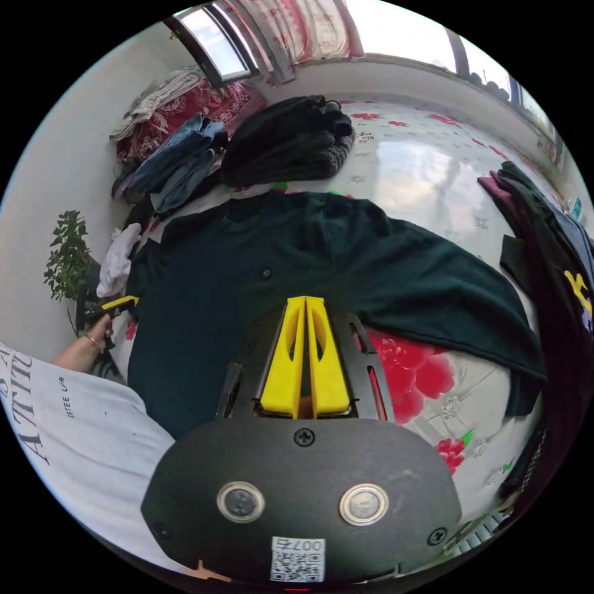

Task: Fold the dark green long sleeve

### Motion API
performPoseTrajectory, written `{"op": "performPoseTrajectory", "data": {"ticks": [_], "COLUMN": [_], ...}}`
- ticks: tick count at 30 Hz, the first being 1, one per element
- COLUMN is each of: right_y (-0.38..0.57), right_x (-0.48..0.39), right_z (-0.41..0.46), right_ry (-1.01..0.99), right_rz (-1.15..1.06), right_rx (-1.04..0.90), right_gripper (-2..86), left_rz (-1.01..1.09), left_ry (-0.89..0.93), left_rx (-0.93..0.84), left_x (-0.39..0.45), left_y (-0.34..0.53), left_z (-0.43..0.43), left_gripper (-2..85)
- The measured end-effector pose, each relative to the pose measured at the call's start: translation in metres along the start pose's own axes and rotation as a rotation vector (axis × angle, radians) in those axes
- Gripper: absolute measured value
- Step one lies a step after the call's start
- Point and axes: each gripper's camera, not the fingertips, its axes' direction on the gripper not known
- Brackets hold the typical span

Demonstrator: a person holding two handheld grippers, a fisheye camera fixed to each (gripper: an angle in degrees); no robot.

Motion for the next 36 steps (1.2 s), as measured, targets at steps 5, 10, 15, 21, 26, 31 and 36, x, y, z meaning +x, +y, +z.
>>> {"op": "performPoseTrajectory", "data": {"ticks": [5, 10, 15, 21, 26, 31, 36], "right_y": [0.02, 0.042, 0.068, 0.094, 0.122, 0.148, 0.152], "right_x": [-0.021, -0.025, -0.025, -0.021, 0.003, 0.032, 0.041], "right_z": [-0.04, -0.078, -0.091, -0.122, -0.153, -0.147, -0.122], "right_ry": [-0.013, -0.024, -0.048, -0.068, -0.051, -0.068, -0.057], "right_rz": [-0.081, -0.099, -0.088, -0.081, -0.006, 0.115, 0.12], "right_rx": [0.057, 0.138, 0.142, 0.181, 0.246, 0.177, 0.094], "right_gripper": [-0.2, -0.2, -0.2, -0.2, 0.1, 1.3, 2.1], "left_rz": [-0.269, -0.55, -0.737, -0.202, 0.349, 0.395, 0.335], "left_ry": [0.424, 0.693, 0.842, 1.047, 1.104, 0.888, 0.585], "left_rx": [0.186, 0.664, 0.853, 0.762, 0.432, 0.137, 0.005], "left_x": [-0.121, -0.234, -0.272, -0.117, 0.123, 0.217, 0.203], "left_y": [0.005, 0.062, 0.103, 0.037, 0.03, 0.075, 0.111], "left_z": [-0.071, -0.173, -0.19, -0.245, -0.234, -0.136, -0.072], "left_gripper": [-0.5, -0.8, -0.8, -0.5, 5.4, 9.3, 8.8]}}
